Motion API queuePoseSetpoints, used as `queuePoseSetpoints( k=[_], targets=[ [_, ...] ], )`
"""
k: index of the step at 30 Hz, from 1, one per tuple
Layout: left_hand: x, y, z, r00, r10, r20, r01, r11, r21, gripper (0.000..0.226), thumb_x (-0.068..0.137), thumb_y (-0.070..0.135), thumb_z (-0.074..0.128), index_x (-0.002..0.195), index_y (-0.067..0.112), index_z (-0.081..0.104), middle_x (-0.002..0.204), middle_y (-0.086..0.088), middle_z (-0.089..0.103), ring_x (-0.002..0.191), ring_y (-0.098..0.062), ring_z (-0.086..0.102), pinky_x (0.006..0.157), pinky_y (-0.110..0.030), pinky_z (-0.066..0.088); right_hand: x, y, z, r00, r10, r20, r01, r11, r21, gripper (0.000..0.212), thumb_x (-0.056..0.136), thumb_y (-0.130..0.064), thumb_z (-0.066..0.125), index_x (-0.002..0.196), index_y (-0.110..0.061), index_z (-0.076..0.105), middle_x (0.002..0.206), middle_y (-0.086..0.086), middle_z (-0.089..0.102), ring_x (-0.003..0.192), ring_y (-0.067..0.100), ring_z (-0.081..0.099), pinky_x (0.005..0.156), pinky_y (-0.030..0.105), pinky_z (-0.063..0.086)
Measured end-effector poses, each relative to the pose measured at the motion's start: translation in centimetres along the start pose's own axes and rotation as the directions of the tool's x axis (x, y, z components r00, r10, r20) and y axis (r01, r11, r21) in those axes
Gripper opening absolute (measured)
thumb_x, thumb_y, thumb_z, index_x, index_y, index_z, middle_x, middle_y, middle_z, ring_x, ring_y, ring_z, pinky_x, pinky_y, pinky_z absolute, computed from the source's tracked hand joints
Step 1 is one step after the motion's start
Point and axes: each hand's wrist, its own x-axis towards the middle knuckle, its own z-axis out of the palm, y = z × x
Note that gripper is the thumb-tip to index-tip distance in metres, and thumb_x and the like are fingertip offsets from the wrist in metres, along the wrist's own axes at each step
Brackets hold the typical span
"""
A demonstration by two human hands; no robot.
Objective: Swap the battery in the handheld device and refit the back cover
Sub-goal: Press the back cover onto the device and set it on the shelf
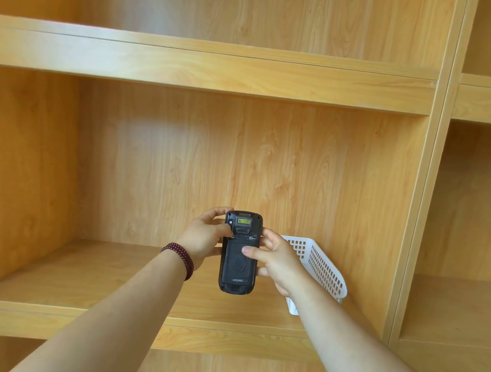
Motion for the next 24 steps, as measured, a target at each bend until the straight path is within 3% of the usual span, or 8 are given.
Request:
queuePoseSetpoints(
  k=[5, 16, 21, 24],
  targets=[
    [0.0, 0.2, 0.6, 0.998, -0.047, -0.04, 0.047, 0.999, -0.021, 0.042, 0.086, -0.005, 0.053, 0.116, 0.022, 0.061, 0.1, -0.007, 0.073, 0.084, -0.02, 0.068, 0.063, -0.033, 0.055, -0.1, 0.0, 0.1, 1.0, -0.007, -0.006, 0.007, 1.0, 0.008, 0.049, 0.086, 0.001, 0.069, 0.132, -0.014, 0.056, 0.128, 0.007, 0.064, 0.099, 0.02, 0.072, 0.065, 0.035, 0.061],
    [-0.1, 0.2, 1.3, 0.993, -0.109, -0.039, 0.104, 0.987, -0.122, 0.046, 0.086, -0.012, 0.043, 0.116, 0.016, 0.064, 0.099, -0.011, 0.071, 0.092, -0.028, 0.065, 0.077, -0.043, 0.056, -0.4, 0.2, 0.0, 1.0, -0.003, -0.001, 0.003, 1.0, 0.012, 0.042, 0.087, 0.003, 0.068, 0.124, -0.015, 0.062, 0.119, 0.005, 0.069, 0.095, 0.018, 0.072, 0.071, 0.041, 0.062],
    [-0.6, -0.2, 1.4, 0.996, -0.076, -0.055, 0.069, 0.991, -0.118, 0.045, 0.088, -0.016, 0.037, 0.111, 0.011, 0.066, 0.089, -0.006, 0.073, 0.079, -0.02, 0.066, 0.081, -0.046, 0.055, -0.4, 0.0, -0.3, 1.0, 0.002, 0.018, -0.003, 0.998, 0.059, 0.042, 0.088, 0.0, 0.068, 0.127, -0.015, 0.062, 0.122, 0.005, 0.07, 0.101, 0.021, 0.072, 0.076, 0.043, 0.062],
    [-0.9, -0.2, 1.1, 0.998, -0.056, -0.001, 0.055, 0.988, -0.147, 0.04, 0.09, -0.012, 0.04, 0.109, 0.012, 0.067, 0.093, -0.008, 0.072, 0.085, -0.022, 0.065, 0.088, -0.048, 0.052, -0.5, -0.2, -0.4, 1.0, -0.008, 0.029, 0.006, 0.999, 0.042, 0.041, 0.088, 0.0, 0.068, 0.126, -0.016, 0.063, 0.122, 0.005, 0.069, 0.1, 0.019, 0.072, 0.074, 0.042, 0.062]
  ],
)
